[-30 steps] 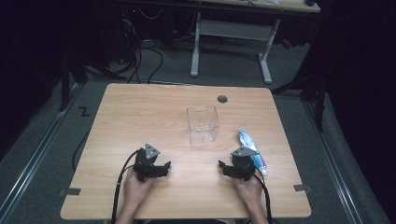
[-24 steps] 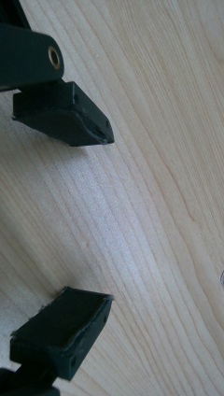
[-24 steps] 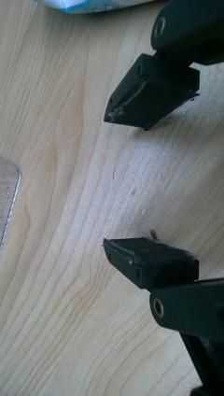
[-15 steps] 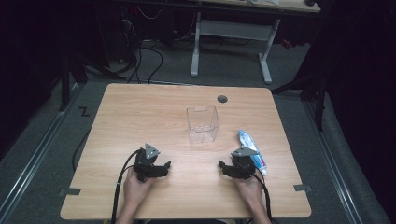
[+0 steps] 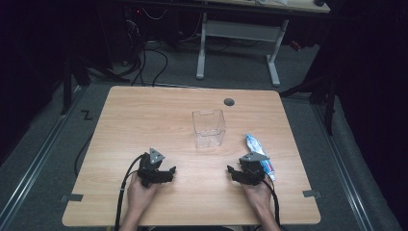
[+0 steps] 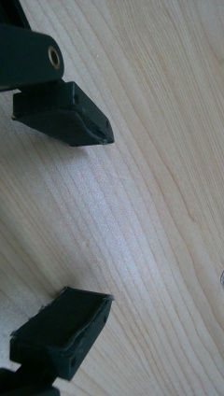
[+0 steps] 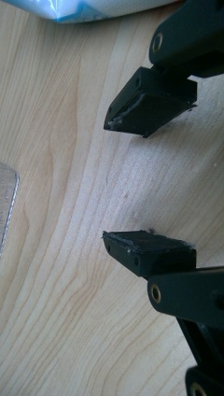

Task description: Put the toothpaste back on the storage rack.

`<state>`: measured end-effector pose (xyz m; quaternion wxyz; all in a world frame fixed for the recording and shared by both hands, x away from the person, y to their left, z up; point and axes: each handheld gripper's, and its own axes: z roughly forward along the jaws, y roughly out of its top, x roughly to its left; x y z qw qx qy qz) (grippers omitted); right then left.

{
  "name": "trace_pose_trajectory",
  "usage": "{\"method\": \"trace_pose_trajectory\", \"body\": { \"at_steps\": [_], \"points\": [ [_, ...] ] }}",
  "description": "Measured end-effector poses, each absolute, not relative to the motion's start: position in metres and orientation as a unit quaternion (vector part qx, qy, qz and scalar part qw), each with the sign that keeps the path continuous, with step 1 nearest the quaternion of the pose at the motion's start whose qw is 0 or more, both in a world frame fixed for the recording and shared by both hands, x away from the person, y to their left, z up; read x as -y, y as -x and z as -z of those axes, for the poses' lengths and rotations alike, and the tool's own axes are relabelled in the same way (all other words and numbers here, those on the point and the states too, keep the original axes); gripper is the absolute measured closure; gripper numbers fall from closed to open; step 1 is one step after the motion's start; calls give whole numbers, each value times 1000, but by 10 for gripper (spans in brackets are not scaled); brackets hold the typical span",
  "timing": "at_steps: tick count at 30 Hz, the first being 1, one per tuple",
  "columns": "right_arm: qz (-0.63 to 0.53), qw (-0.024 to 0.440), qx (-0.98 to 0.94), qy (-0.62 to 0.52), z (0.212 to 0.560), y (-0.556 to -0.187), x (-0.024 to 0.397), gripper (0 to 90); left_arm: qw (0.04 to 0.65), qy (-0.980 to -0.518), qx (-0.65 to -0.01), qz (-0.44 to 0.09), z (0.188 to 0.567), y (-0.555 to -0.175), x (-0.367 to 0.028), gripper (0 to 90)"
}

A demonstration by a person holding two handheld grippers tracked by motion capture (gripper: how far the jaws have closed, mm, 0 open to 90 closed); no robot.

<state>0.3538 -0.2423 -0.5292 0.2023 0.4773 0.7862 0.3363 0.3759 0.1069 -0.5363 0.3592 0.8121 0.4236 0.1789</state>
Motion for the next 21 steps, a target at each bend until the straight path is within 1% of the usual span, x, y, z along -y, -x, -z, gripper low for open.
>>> {"method": "trace_pose_trajectory", "body": {
  "at_steps": [17,21],
  "points": [
    [-365,195,-771,-485,518,-340,259,420,359,-812,-424,-179,536,-376,-107,195],
    [-374,201,-766,-483,516,-336,260,460,359,-812,-424,-179,536,-376,-107,195]
  ]
}}
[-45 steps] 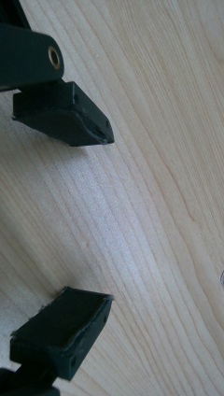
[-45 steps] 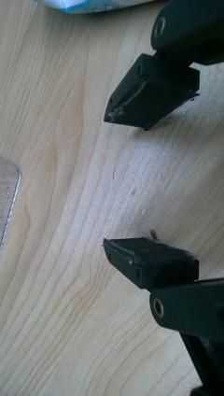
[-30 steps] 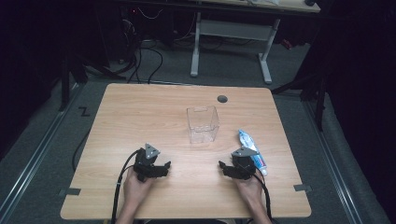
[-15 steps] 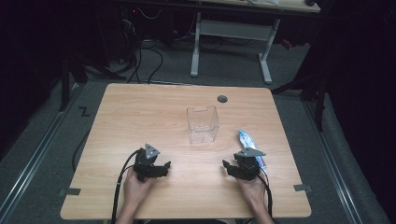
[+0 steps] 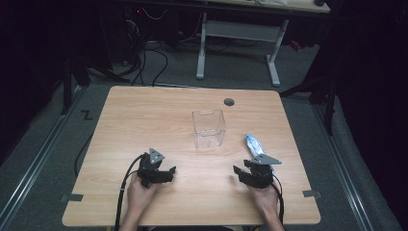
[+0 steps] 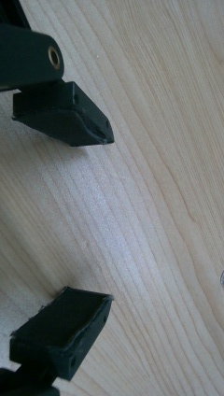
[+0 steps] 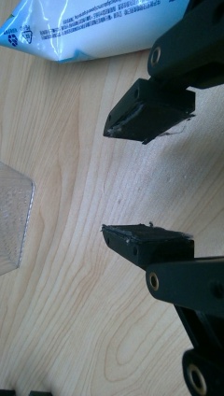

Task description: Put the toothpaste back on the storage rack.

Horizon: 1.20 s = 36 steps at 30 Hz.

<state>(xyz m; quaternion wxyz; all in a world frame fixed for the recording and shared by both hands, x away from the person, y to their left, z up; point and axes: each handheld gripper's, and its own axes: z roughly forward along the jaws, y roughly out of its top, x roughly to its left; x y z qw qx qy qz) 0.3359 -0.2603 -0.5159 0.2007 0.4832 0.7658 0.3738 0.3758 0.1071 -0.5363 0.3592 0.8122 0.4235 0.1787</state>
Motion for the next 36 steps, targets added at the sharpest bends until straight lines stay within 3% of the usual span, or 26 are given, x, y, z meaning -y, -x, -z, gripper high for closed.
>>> {"method": "trace_pose_trajectory", "body": {
  "at_steps": [18,36],
  "points": [
    [-394,209,-758,-476,508,-325,272,433,359,-812,-424,-179,536,-376,-107,195],
    [-405,216,-747,-481,492,-314,300,465,359,-812,-424,-179,536,-376,-107,195]
  ]
}}
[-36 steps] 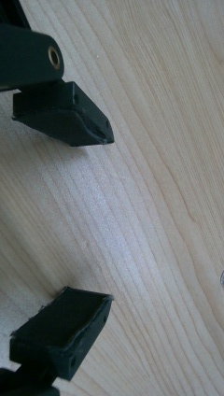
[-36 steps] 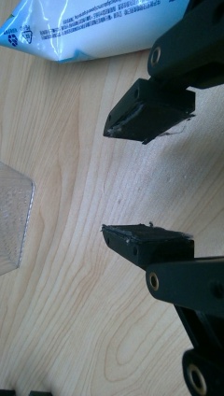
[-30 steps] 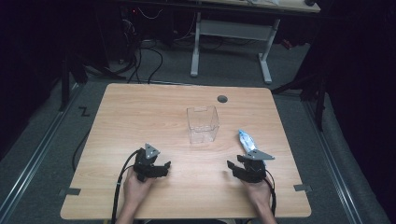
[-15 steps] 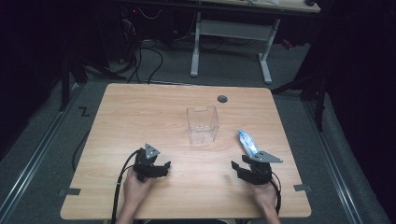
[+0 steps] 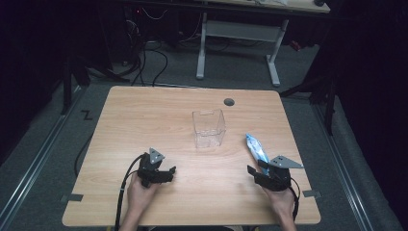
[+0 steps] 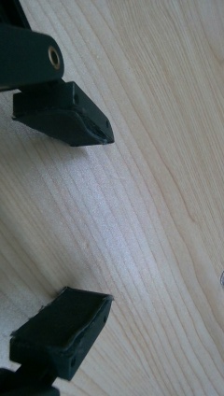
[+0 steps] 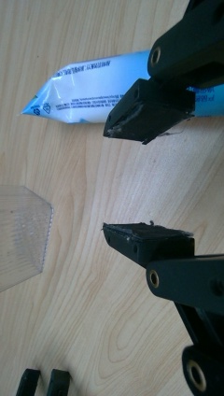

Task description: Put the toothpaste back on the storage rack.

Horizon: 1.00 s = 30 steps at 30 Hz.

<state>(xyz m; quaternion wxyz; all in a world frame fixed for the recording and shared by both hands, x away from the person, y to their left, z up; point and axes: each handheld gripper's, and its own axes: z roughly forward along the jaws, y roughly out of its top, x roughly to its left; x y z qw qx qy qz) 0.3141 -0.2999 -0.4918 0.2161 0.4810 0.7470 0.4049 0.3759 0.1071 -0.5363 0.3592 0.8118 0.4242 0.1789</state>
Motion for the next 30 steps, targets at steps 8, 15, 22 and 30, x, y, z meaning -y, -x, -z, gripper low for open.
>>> {"method": "trace_pose_trajectory", "body": {
  "at_steps": [8,15,22,30],
  "points": [
    [-408,229,-739,-484,486,-312,311,470,359,-812,-424,-179,536,-376,-107,194],
    [-404,241,-732,-493,482,-313,321,479,359,-812,-424,-179,536,-376,-107,194],
    [-395,253,-726,-502,482,-318,328,486,359,-812,-424,-179,536,-376,-107,195],
    [-381,256,-724,-514,480,-328,334,485,359,-812,-424,-179,536,-376,-107,194]
  ]
}}
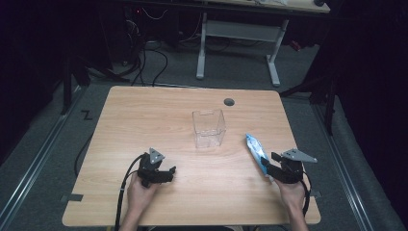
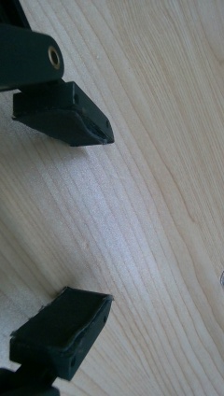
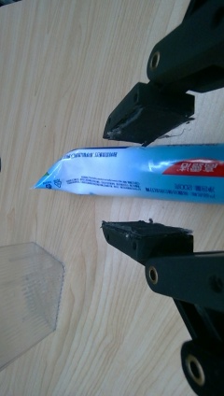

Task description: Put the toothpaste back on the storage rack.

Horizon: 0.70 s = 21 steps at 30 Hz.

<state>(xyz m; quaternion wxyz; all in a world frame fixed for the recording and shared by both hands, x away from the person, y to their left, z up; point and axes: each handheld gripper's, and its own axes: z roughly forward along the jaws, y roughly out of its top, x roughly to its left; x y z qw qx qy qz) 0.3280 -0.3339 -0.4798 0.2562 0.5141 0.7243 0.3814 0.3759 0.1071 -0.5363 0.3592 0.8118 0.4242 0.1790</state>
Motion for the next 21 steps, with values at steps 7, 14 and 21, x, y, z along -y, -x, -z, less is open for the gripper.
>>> {"method": "trace_pose_trajectory", "body": {
  "at_steps": [7,14,21],
  "points": [
    [-372,249,-726,-522,480,-337,336,478,359,-812,-424,-179,536,-376,-107,194],
    [-361,250,-726,-529,474,-347,336,470,359,-812,-424,-179,536,-376,-107,195],
    [-344,251,-736,-526,470,-361,332,464,359,-812,-424,-178,536,-376,-107,194]
  ]
}}
